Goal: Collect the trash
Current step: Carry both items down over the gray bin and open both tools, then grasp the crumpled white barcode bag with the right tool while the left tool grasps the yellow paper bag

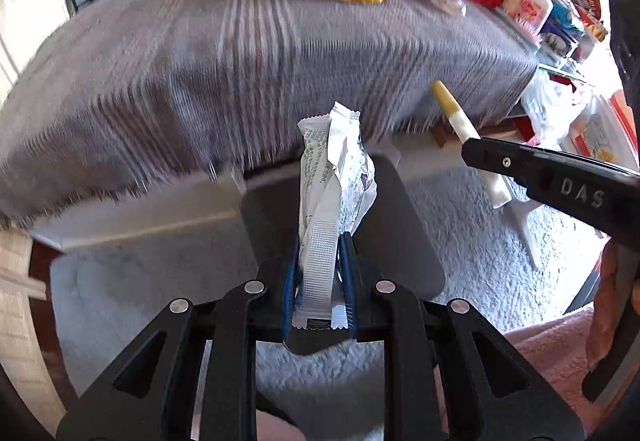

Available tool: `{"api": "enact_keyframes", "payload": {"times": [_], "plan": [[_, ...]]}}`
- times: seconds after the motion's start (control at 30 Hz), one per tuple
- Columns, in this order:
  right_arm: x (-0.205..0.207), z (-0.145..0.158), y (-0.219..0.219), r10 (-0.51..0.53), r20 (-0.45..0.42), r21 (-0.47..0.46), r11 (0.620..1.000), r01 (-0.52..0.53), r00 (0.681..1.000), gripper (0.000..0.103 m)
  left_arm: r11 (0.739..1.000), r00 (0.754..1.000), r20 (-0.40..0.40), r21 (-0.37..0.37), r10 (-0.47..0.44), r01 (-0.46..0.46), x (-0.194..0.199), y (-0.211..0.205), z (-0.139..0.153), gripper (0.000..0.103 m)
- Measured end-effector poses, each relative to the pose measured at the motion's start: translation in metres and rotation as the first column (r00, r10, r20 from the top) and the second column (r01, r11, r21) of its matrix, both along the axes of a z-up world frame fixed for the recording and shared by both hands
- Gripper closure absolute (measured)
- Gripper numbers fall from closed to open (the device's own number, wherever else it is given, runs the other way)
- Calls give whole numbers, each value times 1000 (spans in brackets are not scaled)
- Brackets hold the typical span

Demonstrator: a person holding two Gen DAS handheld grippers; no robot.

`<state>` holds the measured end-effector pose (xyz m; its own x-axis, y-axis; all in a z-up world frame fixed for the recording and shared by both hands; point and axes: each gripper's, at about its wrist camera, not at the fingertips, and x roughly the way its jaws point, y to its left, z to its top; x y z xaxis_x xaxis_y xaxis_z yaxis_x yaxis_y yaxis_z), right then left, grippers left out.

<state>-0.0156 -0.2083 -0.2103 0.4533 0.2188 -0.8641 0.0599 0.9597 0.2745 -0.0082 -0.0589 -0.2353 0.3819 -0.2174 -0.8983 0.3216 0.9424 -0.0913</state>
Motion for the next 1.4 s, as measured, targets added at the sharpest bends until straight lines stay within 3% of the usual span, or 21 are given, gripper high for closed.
{"api": "enact_keyframes", "payload": {"times": [0.3,0.53,0.57,0.63,0.67,0.7,0.83,0.97,1.03,1.23,1.4], "plan": [[5,-63,18,12,-131,7,1000,-11,991,86,999,991,-129,-31,19,-24,1,-4,-70,81],[11,-69,15,0,-132,-6,1000,-1,991,86,1000,991,-137,-5,13,-14,3,-3,-77,72],[12,-68,13,-10,-131,-10,1000,9,991,85,1000,992,-127,-4,10,-11,2,-3,-74,64],[12,-60,10,-26,-102,-10,1000,25,994,69,1000,994,-111,-3,15,-15,4,-2,-68,55],[12,-56,7,-37,-85,-13,999,36,996,49,1000,994,-107,-4,20,-21,6,0,-66,50],[11,-54,3,-49,-72,-18,999,48,996,42,1000,994,-105,-12,19,-21,7,0,-63,47],[10,-42,-15,-101,-51,-13,995,100,994,41,999,995,-95,-24,18,-21,9,-1,-50,34],[17,-10,-30,-121,20,-43,992,121,992,19,1000,998,-57,-16,-1,0,17,-2,-29,12],[25,8,-43,-140,57,-51,988,143,988,17,1000,999,-42,0,-5,5,28,-4,-18,11],[60,51,-80,-212,127,-52,974,220,969,17,999,999,39,-46,4,-3,67,-9,37,8],[90,68,-103,-250,156,-65,963,262,956,17,999,995,98,-35,-14,18,106,-29,67,8]]}}
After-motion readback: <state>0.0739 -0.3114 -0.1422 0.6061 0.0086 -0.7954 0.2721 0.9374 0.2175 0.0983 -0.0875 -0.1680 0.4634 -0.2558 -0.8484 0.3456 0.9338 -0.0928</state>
